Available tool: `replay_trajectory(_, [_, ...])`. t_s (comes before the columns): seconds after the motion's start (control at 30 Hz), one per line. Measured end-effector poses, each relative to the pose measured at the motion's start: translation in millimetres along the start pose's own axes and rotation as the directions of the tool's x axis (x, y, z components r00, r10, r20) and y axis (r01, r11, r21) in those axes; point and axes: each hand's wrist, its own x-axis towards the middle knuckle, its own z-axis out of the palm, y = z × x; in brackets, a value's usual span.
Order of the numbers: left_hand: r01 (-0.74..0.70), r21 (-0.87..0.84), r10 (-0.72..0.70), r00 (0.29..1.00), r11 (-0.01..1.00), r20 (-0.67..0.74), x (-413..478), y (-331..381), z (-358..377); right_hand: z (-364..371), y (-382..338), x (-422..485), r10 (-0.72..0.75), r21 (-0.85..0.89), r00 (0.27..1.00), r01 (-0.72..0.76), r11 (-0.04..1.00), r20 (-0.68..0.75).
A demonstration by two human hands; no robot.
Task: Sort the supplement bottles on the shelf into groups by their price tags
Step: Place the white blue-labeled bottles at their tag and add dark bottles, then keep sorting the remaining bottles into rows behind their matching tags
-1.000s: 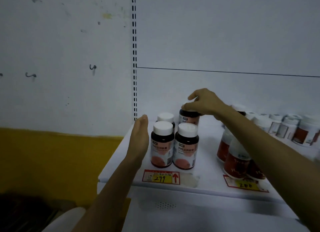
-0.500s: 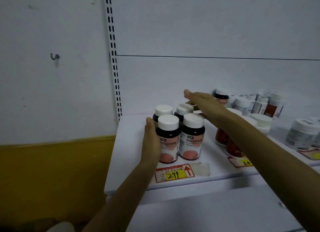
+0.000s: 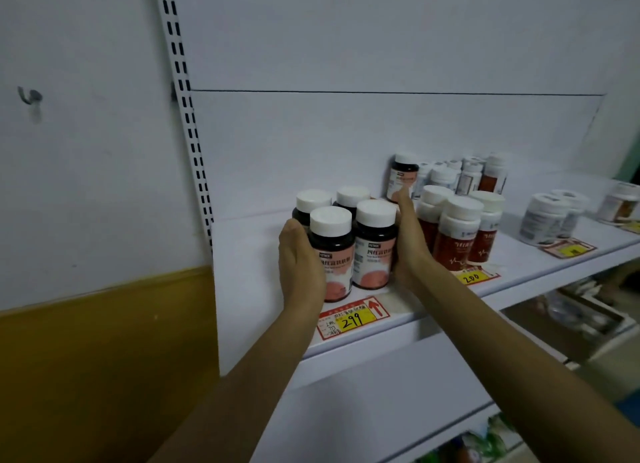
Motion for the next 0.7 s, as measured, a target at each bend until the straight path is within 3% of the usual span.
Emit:
replay_trajectory(0.5, [-0.071, 0.035, 0.074, 0.994, 0.997, -0.085, 3, -4, 2, -3, 9, -8, -0.071, -0.112, 0.997, 0.073, 0.991, 0.024])
replay_trajectory(0.6, [-0.262, 0.149, 0.286, 0.944, 0.953, -0.166, -10, 4, 0, -3, -4, -20, -0.155, -0.156, 0.987, 0.16, 0.975, 0.046])
replay_trajectory(0.7, [-0.553, 0.237, 0.585, 0.805, 0.799, -0.096, -28, 17, 5, -11, -26, -35, -0.279, -0.196, 0.951, 0.301, 0.933, 0.131])
